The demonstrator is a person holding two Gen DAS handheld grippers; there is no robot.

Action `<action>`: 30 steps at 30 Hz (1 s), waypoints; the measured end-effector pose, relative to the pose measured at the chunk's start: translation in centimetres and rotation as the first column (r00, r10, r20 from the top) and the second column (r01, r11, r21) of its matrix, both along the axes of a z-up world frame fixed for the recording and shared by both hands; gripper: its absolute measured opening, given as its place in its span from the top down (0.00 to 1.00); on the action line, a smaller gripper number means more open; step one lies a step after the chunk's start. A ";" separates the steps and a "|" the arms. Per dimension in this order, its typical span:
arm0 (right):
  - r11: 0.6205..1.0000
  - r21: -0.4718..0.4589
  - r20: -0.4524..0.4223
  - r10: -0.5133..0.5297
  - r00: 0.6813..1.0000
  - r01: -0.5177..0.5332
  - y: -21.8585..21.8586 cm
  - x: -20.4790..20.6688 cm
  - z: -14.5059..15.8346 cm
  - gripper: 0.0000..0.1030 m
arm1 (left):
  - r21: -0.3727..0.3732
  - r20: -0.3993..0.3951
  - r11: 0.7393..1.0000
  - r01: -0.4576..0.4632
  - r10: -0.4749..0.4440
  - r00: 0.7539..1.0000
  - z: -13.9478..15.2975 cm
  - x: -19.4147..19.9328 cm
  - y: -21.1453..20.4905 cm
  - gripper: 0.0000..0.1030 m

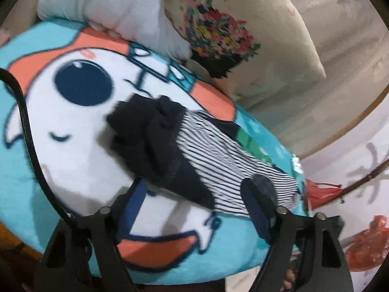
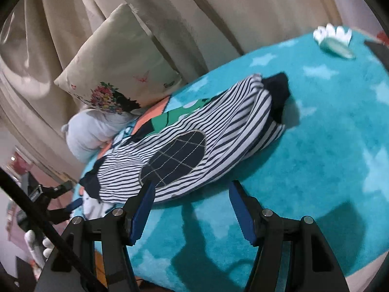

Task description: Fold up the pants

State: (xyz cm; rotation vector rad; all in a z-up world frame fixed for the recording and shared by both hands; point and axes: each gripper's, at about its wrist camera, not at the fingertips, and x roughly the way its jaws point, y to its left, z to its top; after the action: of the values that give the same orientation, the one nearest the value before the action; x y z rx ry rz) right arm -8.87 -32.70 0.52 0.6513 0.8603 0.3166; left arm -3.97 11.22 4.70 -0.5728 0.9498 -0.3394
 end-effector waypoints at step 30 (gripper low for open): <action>0.998 0.045 -0.015 -0.043 0.999 0.043 -1.7 0.9 -0.9 0.35 | -0.020 -0.168 0.995 0.101 -0.103 0.980 -2.7 3.0 -5.2 0.93</action>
State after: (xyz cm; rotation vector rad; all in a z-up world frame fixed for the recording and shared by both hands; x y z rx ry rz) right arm -8.00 -34.43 -0.42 0.7142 0.8537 0.2937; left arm -0.93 6.06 2.05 -0.5715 1.1443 -0.3926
